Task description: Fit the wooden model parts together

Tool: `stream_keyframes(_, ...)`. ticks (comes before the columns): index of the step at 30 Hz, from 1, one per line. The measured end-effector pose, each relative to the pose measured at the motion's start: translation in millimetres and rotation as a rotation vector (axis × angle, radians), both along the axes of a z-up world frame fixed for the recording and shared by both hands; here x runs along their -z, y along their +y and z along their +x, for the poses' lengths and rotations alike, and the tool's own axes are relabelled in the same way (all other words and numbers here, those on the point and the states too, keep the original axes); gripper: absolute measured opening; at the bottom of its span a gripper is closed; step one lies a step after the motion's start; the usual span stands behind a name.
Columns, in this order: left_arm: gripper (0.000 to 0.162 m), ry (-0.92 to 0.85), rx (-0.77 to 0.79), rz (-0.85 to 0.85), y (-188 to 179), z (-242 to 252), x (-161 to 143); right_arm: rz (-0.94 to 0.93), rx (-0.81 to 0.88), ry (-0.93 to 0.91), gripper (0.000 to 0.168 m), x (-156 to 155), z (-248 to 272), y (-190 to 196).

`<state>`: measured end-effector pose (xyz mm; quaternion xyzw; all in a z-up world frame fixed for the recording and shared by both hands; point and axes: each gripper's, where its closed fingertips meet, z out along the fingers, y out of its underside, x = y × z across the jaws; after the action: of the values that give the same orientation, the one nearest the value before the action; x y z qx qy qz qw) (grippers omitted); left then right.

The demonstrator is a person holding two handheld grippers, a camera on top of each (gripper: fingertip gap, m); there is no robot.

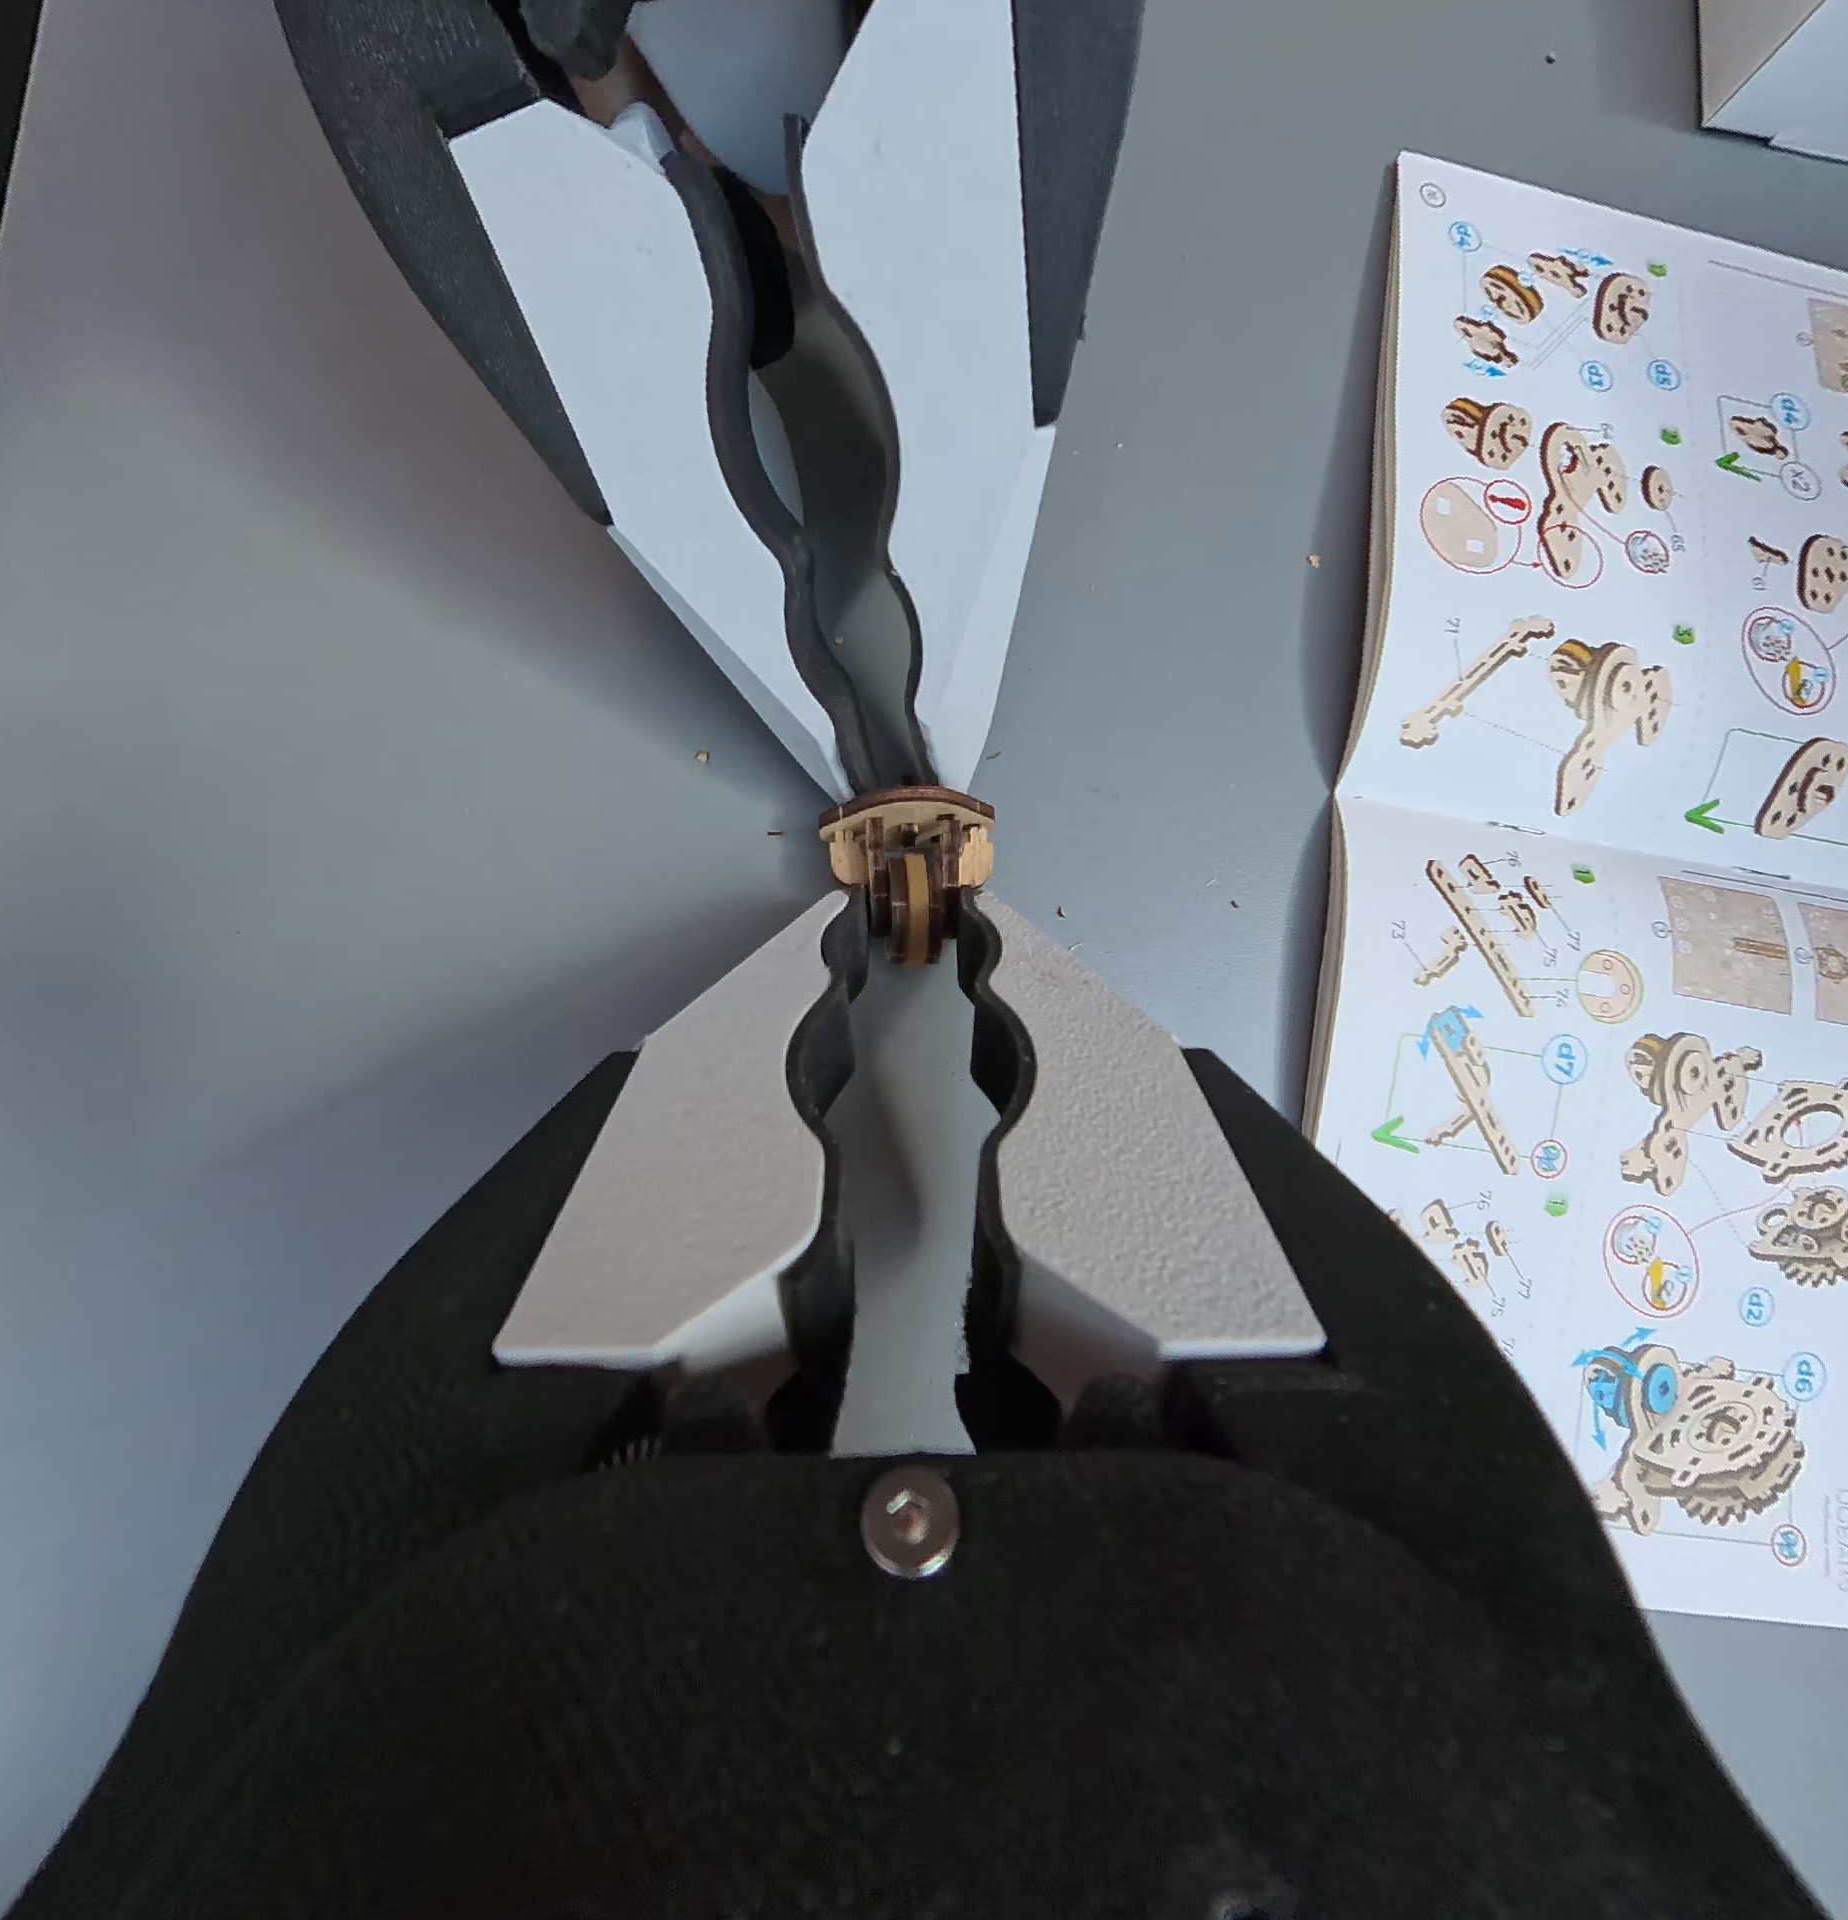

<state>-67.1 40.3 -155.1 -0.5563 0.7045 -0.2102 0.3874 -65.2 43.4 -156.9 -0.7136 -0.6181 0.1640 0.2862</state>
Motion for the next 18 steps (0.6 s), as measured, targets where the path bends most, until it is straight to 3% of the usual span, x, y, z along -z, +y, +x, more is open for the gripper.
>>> stream_keyframes(18,0.006,0.003,0.026,-0.015,-1.4,1.2,0.3,0.022,-0.053,-0.146,0.014,-2.4,-1.1,-1.1)
